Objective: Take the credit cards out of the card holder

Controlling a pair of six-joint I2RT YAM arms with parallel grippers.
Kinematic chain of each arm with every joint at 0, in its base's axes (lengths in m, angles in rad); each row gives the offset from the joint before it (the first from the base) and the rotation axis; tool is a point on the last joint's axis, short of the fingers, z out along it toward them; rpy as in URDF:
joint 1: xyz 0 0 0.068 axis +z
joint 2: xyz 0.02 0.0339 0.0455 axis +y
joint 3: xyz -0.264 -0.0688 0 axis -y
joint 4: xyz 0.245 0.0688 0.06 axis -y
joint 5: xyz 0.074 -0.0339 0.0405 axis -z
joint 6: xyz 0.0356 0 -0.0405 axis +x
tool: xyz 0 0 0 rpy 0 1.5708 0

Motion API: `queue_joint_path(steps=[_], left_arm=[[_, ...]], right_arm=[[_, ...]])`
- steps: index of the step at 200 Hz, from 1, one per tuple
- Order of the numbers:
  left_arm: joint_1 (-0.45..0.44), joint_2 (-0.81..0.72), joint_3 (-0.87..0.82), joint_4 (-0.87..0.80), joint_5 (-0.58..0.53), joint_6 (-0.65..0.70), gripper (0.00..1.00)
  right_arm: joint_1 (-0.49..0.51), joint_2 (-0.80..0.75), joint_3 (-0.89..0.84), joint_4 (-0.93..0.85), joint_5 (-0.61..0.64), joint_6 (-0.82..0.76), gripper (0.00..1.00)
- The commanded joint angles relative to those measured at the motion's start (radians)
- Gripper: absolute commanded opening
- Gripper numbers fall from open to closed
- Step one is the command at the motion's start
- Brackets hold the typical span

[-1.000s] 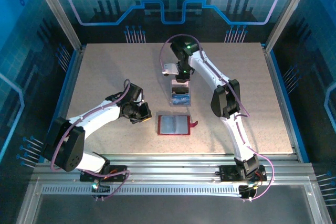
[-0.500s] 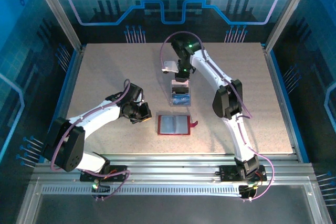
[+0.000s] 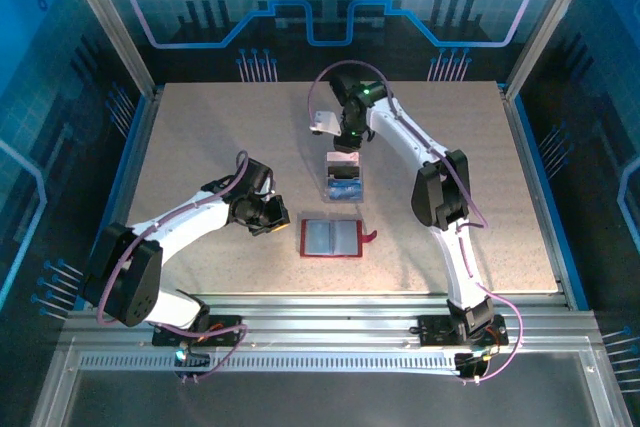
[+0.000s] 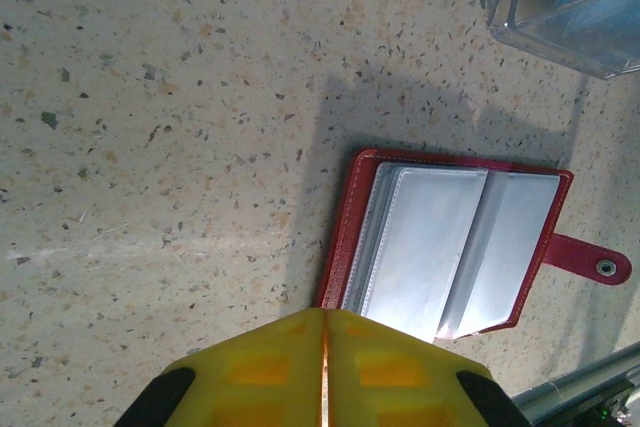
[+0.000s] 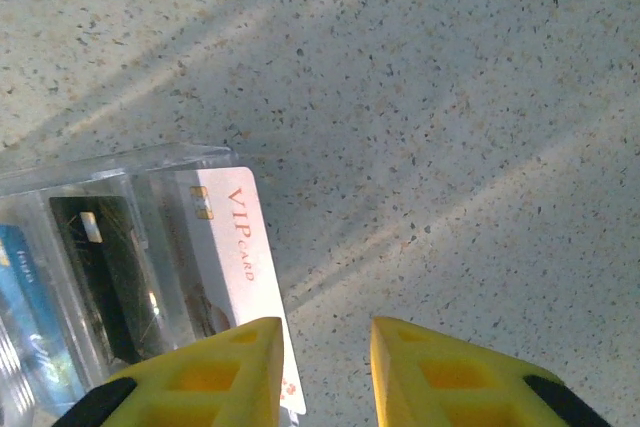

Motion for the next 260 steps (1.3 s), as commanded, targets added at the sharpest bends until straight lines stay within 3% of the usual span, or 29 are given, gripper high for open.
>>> queue_joint_path(steps=[1, 162, 215, 260], left_arm=[[0.007, -0.003, -0.010, -0.003, 0.029, -0.002, 0.09], [0.008, 0.006, 0.004, -0.015, 0.046, 0.005, 0.09], [0.007, -0.008, 0.013, -0.012, 0.048, 0.007, 0.10], [0.008, -0.027, -0.008, 0.006, 0.052, 0.008, 0.09]], right_arm=[[-0.013, 0.007, -0.011, 0.060, 0.006, 0.025, 0.29], [-0.007, 0.052, -0.001, 0.043, 0.012, 0.022, 0.30], [0.015, -0.075, -0.021, 0.047, -0.008, 0.087, 0.30], [0.056, -0.211, -0.148, 0.061, -0.061, 0.262, 0.32]])
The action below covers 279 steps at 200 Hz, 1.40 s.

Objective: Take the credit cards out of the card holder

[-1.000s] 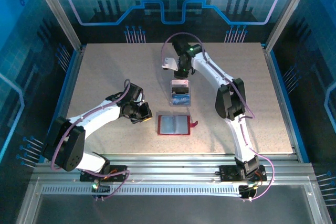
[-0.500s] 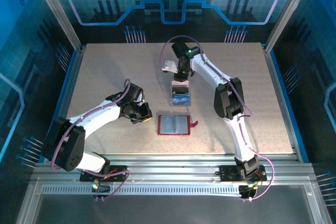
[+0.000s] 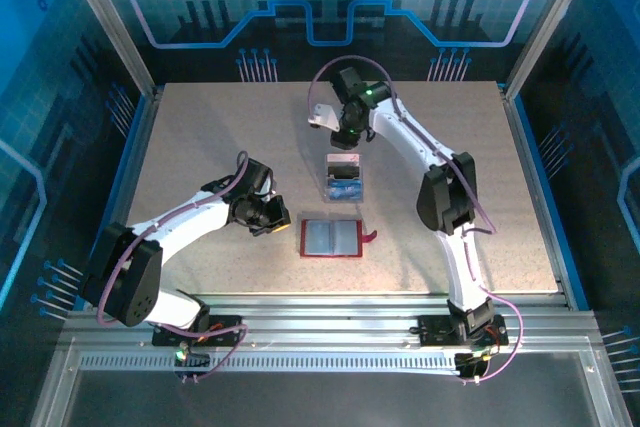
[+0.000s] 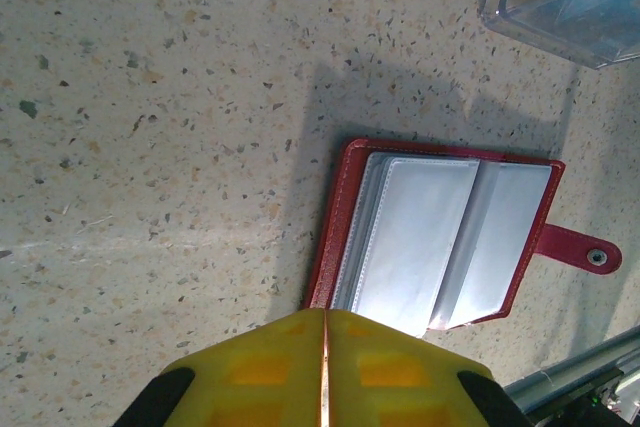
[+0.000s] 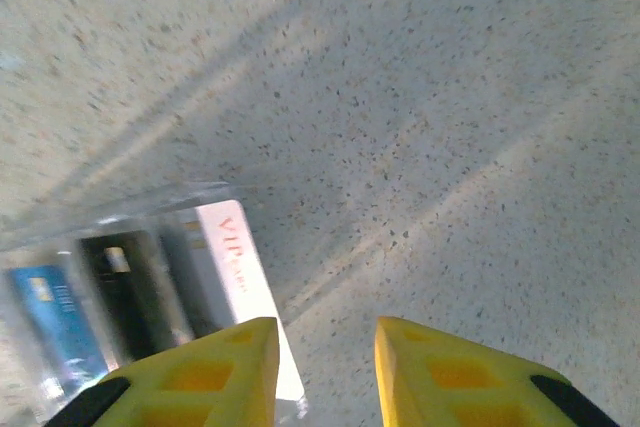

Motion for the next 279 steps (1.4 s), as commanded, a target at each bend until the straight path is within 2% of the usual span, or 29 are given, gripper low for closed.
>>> queue_joint_path(steps=[1, 42, 79, 96, 120, 152, 189, 279], left_arm=[[0.007, -0.027, -0.008, 0.007, 0.030, 0.008, 0.09], [0.005, -0.028, -0.037, 0.052, 0.065, -0.001, 0.09], [-0.003, -0.006, -0.061, 0.105, 0.110, -0.020, 0.09], [-0.017, 0.003, -0.066, 0.121, 0.115, -0.025, 0.08], [-0.046, 0.038, -0.063, 0.131, 0.122, -0.025, 0.06], [-0.083, 0.086, -0.065, 0.143, 0.121, -0.033, 0.05], [-0.102, 0.125, -0.081, 0.169, 0.122, -0.043, 0.03], [-0.105, 0.199, -0.090, 0.189, 0.126, -0.043, 0.01]], right_arm=[[0.035, -0.099, -0.069, -0.002, -0.055, 0.139, 0.32], [0.073, -0.298, -0.340, 0.128, -0.148, 0.444, 0.33], [0.117, -0.501, -0.678, 0.354, -0.270, 0.766, 0.33], [0.133, -0.571, -0.823, 0.456, -0.327, 0.926, 0.30], [0.147, -0.618, -0.985, 0.581, -0.398, 1.169, 0.25], [0.163, -0.608, -1.095, 0.663, -0.490, 1.409, 0.20], [0.197, -0.535, -1.139, 0.741, -0.557, 1.517, 0.20], [0.226, -0.363, -1.106, 0.751, -0.564, 1.535, 0.21]])
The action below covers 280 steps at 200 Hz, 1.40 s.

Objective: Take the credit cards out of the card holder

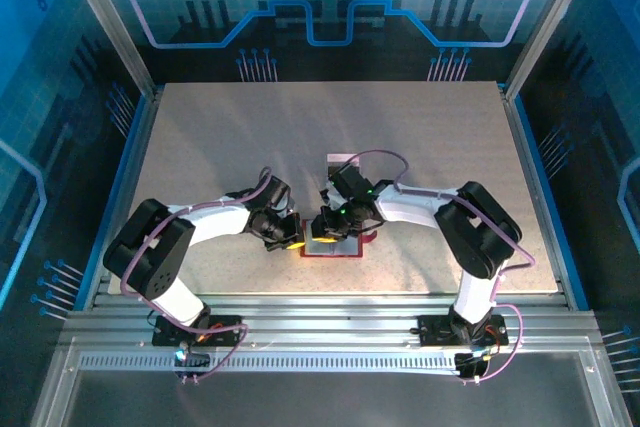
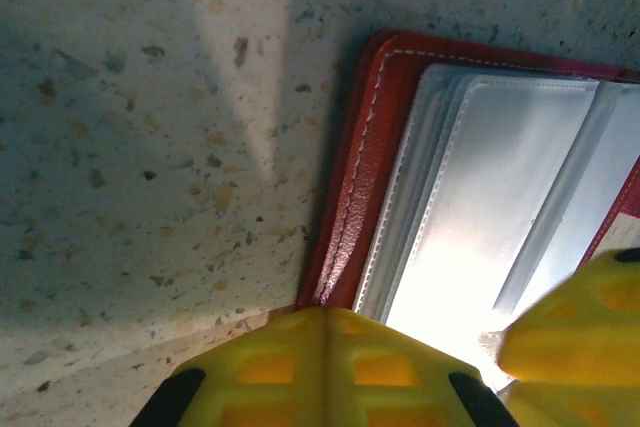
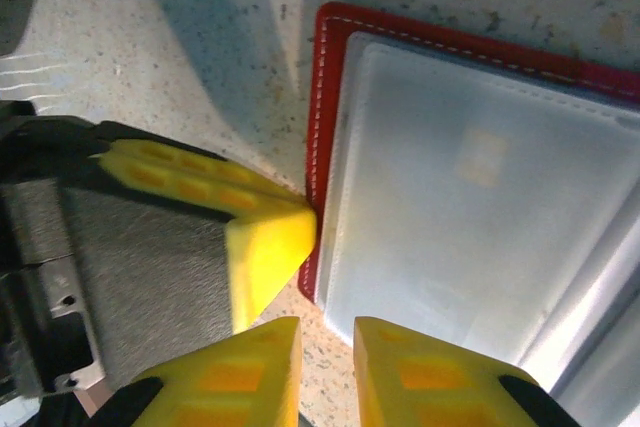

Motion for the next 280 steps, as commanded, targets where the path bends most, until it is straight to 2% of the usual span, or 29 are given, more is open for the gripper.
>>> queue_joint_path(steps=[1, 91, 144, 225, 280], left_arm=[[-0.005, 0.021, -0.017, -0.001, 0.021, -0.014, 0.01], [-0.005, 0.013, -0.020, -0.042, -0.002, 0.001, 0.00], [-0.006, 0.002, -0.008, -0.059, -0.013, -0.002, 0.00], [-0.008, -0.069, 0.055, -0.115, -0.036, -0.014, 0.01], [-0.044, -0.041, 0.065, -0.011, 0.047, -0.094, 0.04]], right_arm=[[0.011, 0.028, 0.021, 0.019, -0.018, 0.020, 0.21], [0.008, 0.016, -0.004, -0.067, 0.075, -0.017, 0.25], [-0.009, -0.010, -0.042, -0.057, 0.079, -0.018, 0.26], [-0.036, -0.045, -0.143, 0.098, 0.014, 0.041, 0.26], [-0.051, -0.051, -0.207, 0.202, -0.029, 0.082, 0.26]])
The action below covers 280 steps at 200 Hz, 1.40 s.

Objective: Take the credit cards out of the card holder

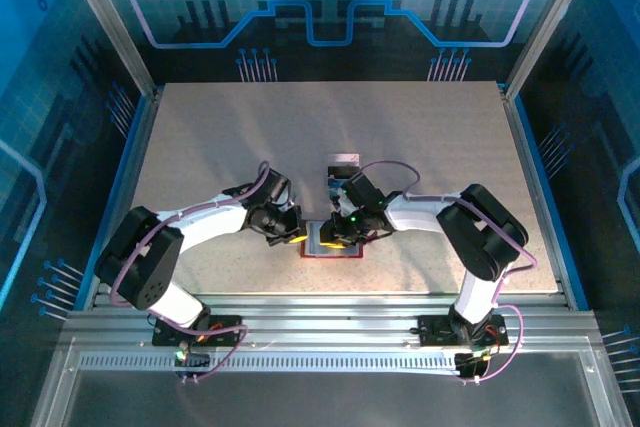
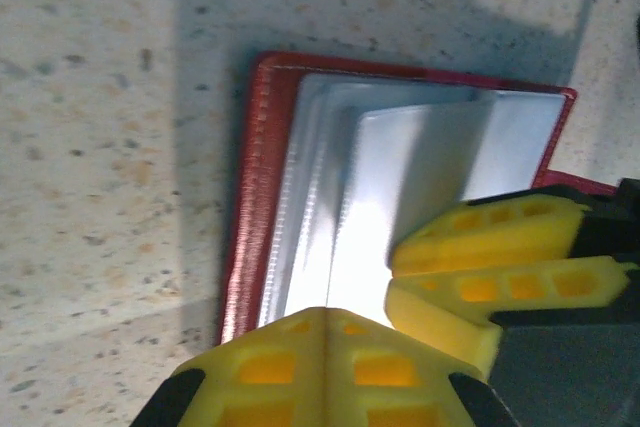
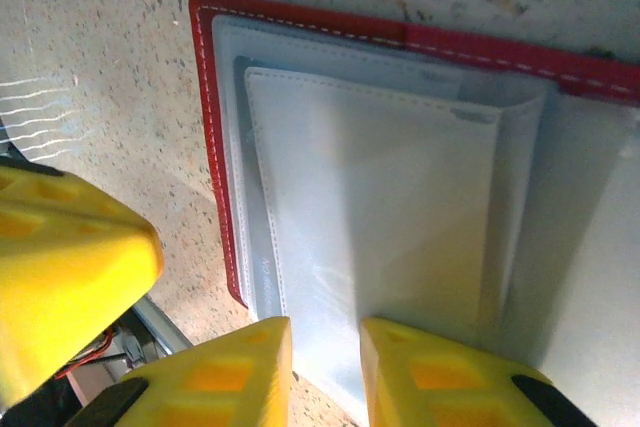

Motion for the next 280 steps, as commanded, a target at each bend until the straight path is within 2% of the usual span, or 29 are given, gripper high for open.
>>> queue_joint_path(steps=[1, 42, 131, 185, 237, 280], left_arm=[[-0.026, 0.026, 0.019, 0.037, 0.052, -0.047, 0.04], [-0.045, 0.084, 0.016, 0.042, 0.033, -0.055, 0.03], [-0.045, 0.087, 0.036, 0.009, -0.001, -0.045, 0.02], [-0.045, 0.050, 0.038, 0.076, 0.014, -0.090, 0.15], [-0.046, 0.065, 0.042, 0.119, 0.029, -0.093, 0.18], [-0.047, 0.091, 0.034, 0.157, 0.047, -0.080, 0.25]], right_arm=[[-0.013, -0.012, -0.041, 0.032, -0.018, 0.033, 0.26], [-0.033, -0.029, -0.089, 0.116, -0.048, 0.066, 0.26], [-0.080, -0.018, -0.215, 0.400, -0.137, 0.170, 0.26], [-0.103, -0.008, -0.265, 0.508, -0.172, 0.212, 0.26], [-0.112, 0.004, -0.269, 0.510, -0.187, 0.207, 0.26], [-0.114, 0.005, -0.273, 0.513, -0.189, 0.210, 0.26]])
